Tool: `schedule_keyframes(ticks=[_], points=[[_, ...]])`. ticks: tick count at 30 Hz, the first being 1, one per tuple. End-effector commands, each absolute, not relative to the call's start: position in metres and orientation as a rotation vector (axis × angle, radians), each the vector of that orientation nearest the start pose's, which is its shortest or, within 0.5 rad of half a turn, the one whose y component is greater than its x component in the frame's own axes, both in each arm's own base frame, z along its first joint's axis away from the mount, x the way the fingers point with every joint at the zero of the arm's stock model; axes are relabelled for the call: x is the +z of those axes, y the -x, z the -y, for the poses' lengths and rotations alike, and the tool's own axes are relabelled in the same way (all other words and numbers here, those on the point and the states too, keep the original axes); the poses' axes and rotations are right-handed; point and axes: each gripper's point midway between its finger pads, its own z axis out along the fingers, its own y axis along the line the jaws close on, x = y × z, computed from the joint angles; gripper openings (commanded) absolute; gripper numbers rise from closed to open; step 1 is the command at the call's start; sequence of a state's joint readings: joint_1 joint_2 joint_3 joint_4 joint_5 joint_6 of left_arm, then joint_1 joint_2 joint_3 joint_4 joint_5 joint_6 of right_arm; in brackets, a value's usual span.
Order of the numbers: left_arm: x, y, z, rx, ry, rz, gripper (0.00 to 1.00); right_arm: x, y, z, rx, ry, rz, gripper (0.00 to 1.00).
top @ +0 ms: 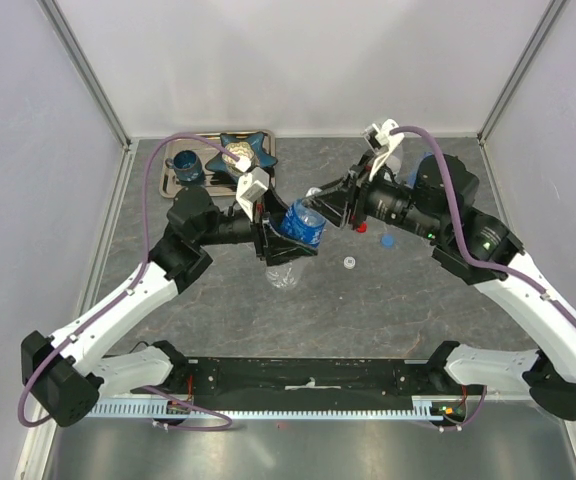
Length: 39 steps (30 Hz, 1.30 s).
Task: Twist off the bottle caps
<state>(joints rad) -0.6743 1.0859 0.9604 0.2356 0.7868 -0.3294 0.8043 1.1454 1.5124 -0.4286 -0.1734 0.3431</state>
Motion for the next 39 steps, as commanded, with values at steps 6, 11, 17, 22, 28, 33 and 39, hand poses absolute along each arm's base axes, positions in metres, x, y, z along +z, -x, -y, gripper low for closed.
schedule_keyframes(ticks=[6,11,17,22,28,33,39], points=[[0.394,-0.086,0.293,-1.818,-1.419,-1.105,0.24,0.466,-0.118,-0.294,1.288,1.066,-1.271,0.0],[0.394,-0.083,0.291,-1.815,-1.46,-1.077,0.21,0.461,-0.1,-0.295,1.362,1.178,-1.22,0.0],[0.392,-0.082,0.289,-1.819,-1.484,-1.071,0.21,0.462,-0.077,-0.293,1.447,1.295,-1.128,0.0],[0.389,-0.082,0.289,-1.825,-1.493,-1.077,0.22,0.468,-0.062,-0.286,1.488,1.352,-1.057,0.0],[0.386,-0.085,0.29,-1.826,-1.485,-1.094,0.22,0.473,-0.061,-0.281,1.466,1.334,-1.05,0.0],[0.383,-0.093,0.294,-1.809,-1.453,-1.118,0.22,0.476,-0.063,-0.278,1.432,1.316,-1.065,0.0],[0.38,-0.108,0.302,-1.77,-1.383,-1.181,0.21,0.476,-0.082,-0.28,1.352,1.241,-1.159,0.0]])
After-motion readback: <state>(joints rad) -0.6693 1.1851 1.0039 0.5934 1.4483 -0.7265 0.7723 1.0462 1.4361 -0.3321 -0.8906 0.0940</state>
